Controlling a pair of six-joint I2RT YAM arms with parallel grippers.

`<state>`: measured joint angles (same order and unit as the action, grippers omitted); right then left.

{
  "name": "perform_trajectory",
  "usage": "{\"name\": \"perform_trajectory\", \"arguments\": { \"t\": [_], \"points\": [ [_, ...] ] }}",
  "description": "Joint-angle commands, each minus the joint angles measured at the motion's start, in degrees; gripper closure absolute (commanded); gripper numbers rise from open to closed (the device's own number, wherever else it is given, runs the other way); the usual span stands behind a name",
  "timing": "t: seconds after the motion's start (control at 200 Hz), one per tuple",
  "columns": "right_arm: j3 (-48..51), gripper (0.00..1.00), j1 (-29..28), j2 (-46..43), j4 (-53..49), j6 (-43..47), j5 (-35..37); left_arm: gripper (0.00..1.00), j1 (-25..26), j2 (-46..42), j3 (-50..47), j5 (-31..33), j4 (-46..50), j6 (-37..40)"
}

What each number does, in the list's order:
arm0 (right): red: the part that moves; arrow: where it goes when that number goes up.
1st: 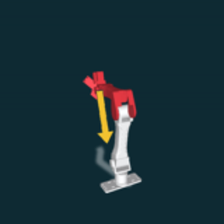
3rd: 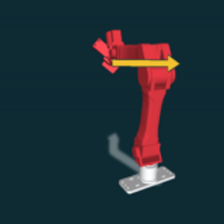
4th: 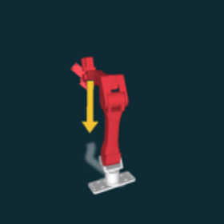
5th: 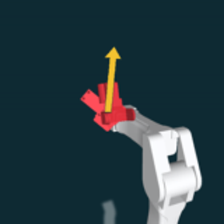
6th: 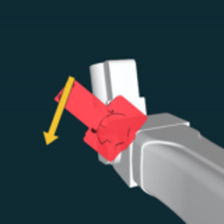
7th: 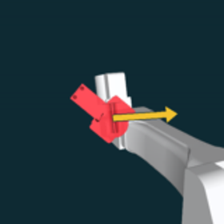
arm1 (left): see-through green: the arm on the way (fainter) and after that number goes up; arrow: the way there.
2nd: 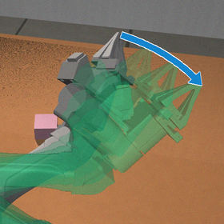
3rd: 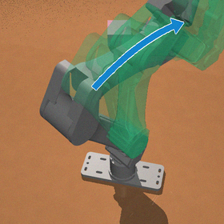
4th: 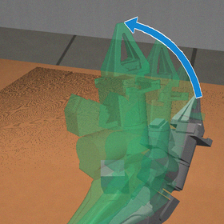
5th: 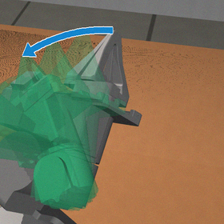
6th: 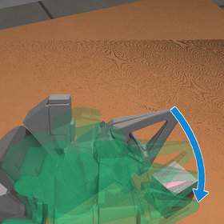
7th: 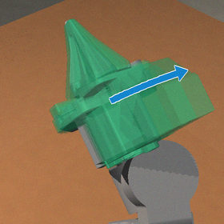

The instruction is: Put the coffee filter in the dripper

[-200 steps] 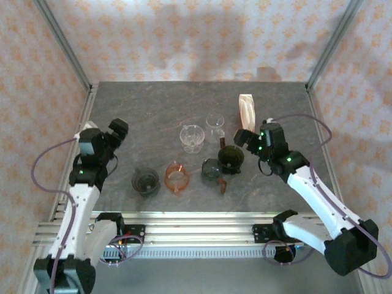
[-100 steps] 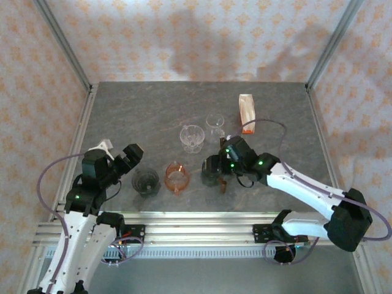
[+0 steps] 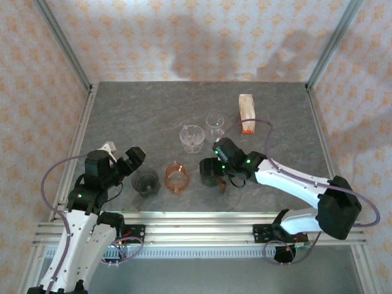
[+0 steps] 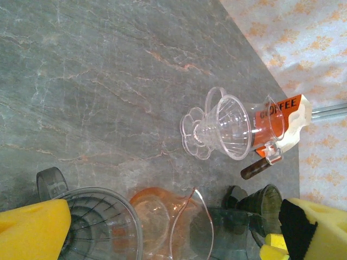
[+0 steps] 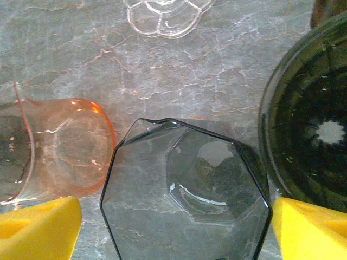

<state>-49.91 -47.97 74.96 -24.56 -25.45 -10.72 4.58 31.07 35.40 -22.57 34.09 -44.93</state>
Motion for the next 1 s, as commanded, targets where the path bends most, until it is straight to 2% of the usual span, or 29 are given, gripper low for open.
{"name": "perform_trajectory", "arguments": {
  "t": [0.0, 0.18, 0.295, 0.415, 0.515, 0.616, 0.751, 0.996],
  "points": [
    [-1.59, 0.1, -1.8, 0.35, 2.74, -0.03, -0.83, 0.01, 0.27, 0.18, 0.1, -1.31, -0.6, 0.02],
    [-2.05, 0.12, -5.98, 3.15, 5.69, -1.79, -1.81, 0.01, 0.3, 0.62, 0.59, -1.21, -0.6, 0.11],
    [-3.46, 0.13, -8.73, 4.96, 5.0, -2.05, 0.78, 0.01, 0.31, 0.92, 1.16, -1.17, -0.45, 0.29],
    [-4.18, 0.13, -9.42, 3.17, 3.93, -1.78, 3.78, 0.01, 0.3, 1.46, 2.37, -0.8, 0.59, 1.05],
    [-6.81, 0.14, -10.11, 1.38, -0.05, 0.62, 7.74, 0.0, 0.32, 1.8, 3.29, -0.73, 1.15, 1.8],
    [-11.6, 0.14, -12.04, 3.56, -6.34, 3.41, 11.13, 0.0, 0.32, 2.37, 4.3, -0.25, 1.95, 2.6],
    [-15.87, 0.25, -16.63, 7.62, -7.94, 4.92, 10.87, 0.01, 0.3, 3.66, 6.78, 0.29, 4.0, 4.19],
    [-26.18, 0.47, -26.51, 19.85, -6.28, 4.87, 2.58, 0.0, 0.34, 4.7, 15.67, 6.13, 10.41, 8.93]
  ]
}}
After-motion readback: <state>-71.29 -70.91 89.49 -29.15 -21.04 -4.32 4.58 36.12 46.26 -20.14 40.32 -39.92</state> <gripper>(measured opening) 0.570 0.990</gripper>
